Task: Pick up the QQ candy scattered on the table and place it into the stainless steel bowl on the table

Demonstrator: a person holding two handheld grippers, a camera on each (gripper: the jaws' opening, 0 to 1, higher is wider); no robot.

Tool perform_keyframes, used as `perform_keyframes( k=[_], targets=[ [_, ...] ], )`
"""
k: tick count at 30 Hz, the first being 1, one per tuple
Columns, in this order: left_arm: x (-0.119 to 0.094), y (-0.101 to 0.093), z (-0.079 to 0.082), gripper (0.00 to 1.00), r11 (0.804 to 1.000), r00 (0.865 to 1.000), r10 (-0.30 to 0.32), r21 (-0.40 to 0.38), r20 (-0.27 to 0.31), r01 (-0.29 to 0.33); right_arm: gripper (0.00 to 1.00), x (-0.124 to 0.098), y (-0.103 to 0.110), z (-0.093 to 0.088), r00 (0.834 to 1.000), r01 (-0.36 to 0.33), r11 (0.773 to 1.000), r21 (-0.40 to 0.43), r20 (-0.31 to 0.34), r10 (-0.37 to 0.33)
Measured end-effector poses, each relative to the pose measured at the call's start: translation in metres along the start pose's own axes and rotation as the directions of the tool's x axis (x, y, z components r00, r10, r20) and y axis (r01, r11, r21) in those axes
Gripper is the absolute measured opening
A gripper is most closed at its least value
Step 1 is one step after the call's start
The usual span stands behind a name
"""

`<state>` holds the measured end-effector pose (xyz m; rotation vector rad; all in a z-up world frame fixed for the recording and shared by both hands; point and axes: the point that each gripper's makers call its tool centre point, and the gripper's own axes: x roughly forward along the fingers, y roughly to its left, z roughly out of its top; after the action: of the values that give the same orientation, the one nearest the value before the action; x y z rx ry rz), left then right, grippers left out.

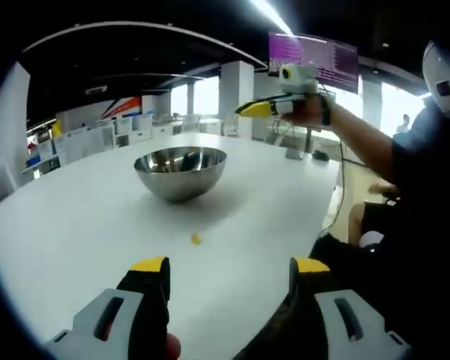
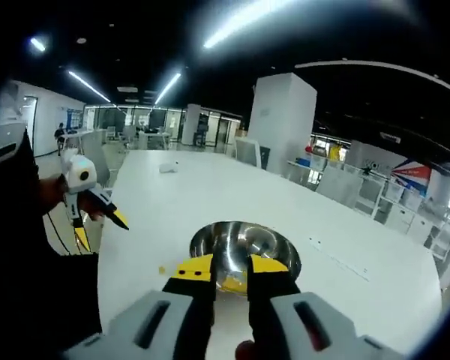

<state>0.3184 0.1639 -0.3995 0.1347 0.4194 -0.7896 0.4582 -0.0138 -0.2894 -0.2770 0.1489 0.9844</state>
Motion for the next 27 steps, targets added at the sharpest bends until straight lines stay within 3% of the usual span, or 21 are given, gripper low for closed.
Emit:
perform_keyframes(
  k=[6,12,16,20,23,27],
  targets=[
    [0.003,-0.002,-0.002,0.65,1.0,1.0,-0.009,-0.004,-0.005,0.009,0.17,-0.025,0.026,-0.017,0.997,0.02,0.996,0.086,0.078,-0.026],
    [0.01,-0.005,0.0,0.65,1.0,1.0,-0.025,0.0,-0.009,0.025,0.17,-0.035,0.047,-0.036,0.994,0.03,0.992,0.127,0.101,-0.042],
    [0.012,-0.006,0.001,0.65,0.999,0.999,-0.032,0.002,-0.009,0.032,0.17,-0.037,0.061,-0.047,0.987,0.009,0.976,0.219,0.155,-0.043],
    [0.014,-0.009,0.001,0.65,0.999,0.999,-0.039,0.005,-0.016,0.039,0.17,-0.033,0.07,-0.056,0.988,-0.003,0.976,0.219,0.154,-0.031],
    [0.014,-0.01,0.001,0.65,0.999,0.999,-0.04,0.01,-0.021,0.04,0.17,-0.031,0.069,-0.07,0.995,0.023,0.985,0.174,0.095,-0.04],
    [0.012,-0.006,0.0,0.65,1.0,0.999,-0.027,0.001,-0.018,0.027,0.17,-0.03,0.068,-0.075,0.995,0.029,0.982,0.185,0.087,-0.046]
  ],
)
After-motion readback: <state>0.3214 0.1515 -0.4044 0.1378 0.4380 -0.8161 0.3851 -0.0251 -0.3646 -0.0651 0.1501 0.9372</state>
